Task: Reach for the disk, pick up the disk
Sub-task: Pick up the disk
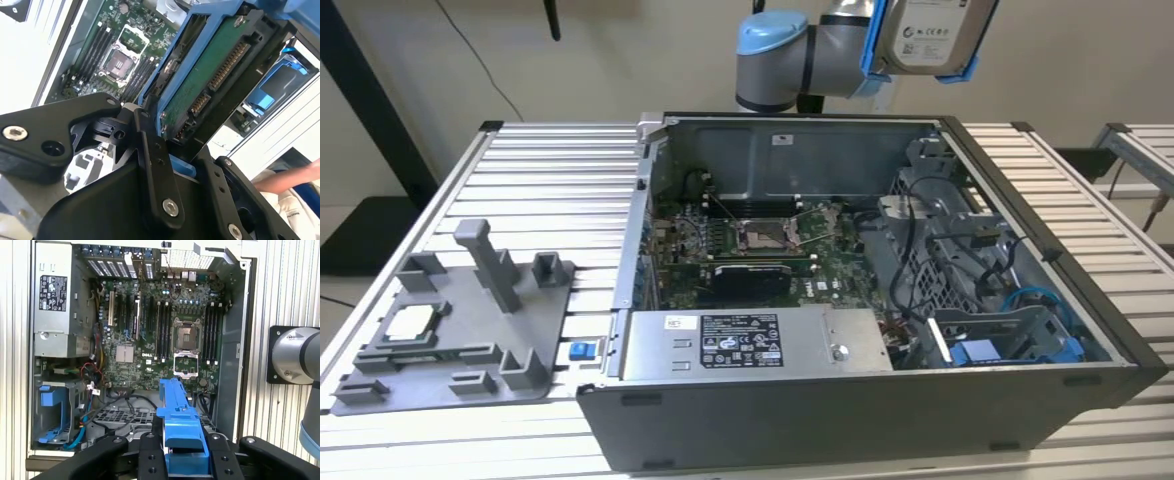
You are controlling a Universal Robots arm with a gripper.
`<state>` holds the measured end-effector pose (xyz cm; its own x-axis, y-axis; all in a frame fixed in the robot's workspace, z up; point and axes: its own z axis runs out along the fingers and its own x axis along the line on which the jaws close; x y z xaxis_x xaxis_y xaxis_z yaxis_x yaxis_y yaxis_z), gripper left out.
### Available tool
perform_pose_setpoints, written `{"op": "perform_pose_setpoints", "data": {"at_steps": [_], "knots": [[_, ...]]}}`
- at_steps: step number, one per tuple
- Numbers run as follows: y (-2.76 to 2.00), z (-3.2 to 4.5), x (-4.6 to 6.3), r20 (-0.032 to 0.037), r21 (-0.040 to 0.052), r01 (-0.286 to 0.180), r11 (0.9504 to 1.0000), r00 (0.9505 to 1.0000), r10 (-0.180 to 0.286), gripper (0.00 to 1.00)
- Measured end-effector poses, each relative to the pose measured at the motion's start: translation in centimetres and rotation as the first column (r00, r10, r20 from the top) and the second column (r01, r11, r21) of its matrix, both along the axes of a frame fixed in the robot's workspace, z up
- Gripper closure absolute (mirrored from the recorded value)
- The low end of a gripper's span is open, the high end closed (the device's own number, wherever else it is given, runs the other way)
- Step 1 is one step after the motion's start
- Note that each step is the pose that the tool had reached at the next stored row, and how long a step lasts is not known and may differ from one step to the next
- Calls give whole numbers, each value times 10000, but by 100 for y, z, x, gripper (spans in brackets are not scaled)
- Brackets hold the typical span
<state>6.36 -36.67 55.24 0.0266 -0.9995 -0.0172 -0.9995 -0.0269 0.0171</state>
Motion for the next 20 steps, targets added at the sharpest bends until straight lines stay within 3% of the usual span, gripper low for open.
{"op": "perform_pose_setpoints", "data": {"at_steps": [5, 9, 13, 20], "knots": [[-18, 0, 2, 0, 0, 8, 10000, 10000, -8, 100], [-74, 0, 6, -1, 0, 25, 10000, 10000, -25, 100], [-161, 0, 11, -5, 1, 40, 10000, 10000, -40, 100], [-364, 0, 19, -9, 1, 62, 10000, 10000, -62, 100]]}}
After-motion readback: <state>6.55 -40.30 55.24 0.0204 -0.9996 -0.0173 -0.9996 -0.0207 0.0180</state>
